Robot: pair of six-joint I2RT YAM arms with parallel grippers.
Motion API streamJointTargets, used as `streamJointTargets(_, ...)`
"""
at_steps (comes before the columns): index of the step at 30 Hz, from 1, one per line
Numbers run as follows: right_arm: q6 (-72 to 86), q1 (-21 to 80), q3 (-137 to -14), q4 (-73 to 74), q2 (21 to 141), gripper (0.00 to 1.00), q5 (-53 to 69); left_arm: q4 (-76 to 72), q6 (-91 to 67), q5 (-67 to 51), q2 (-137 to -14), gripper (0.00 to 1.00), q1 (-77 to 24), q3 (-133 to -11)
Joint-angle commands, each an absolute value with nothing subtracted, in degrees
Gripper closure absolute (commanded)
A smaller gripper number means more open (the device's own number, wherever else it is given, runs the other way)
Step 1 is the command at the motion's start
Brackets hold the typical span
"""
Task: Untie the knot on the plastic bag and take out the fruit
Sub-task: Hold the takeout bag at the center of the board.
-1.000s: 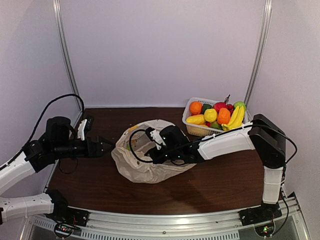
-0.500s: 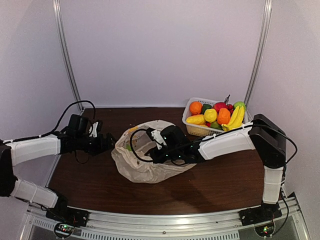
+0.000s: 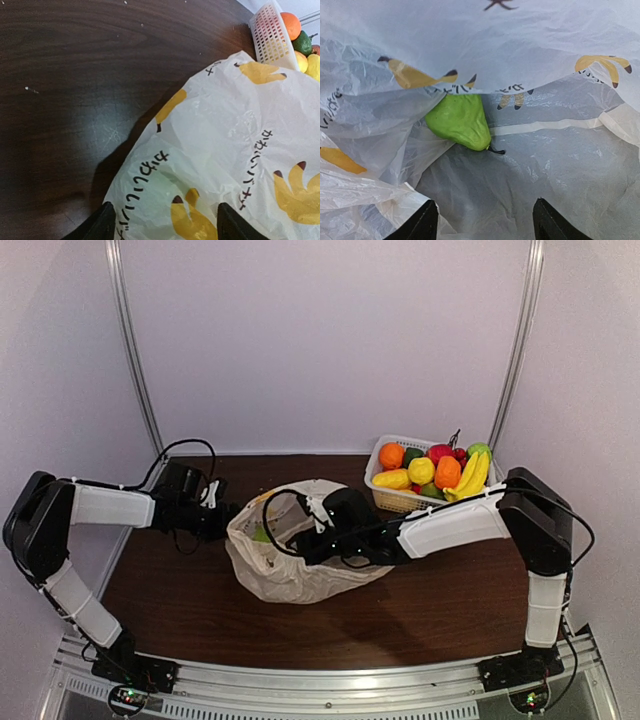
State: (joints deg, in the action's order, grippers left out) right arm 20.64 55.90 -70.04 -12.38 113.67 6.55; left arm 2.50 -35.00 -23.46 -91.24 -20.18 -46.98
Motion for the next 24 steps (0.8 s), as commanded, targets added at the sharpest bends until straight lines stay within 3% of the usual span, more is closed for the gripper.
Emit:
streamJointTargets(1,24.76,54.85,-71.96,-15.63,113.99,0.30,3.29,-0.36,-32.68,-25.37,-94.36,0.33,-19.77,-48.84)
streamJointTargets(7,26.88,54.58,-75.40,-16.64,117.02,0.17,1.90,-1.03,-31.60,-26.01,-96.76,0.48,-19.78,-50.26)
streamJointTargets(24,26.40,54.40,-83.23,-17.71,126.85,0.12,5.08,-3.82,-31.21,-30.32,-100.59,0.91,-19.78,-50.07)
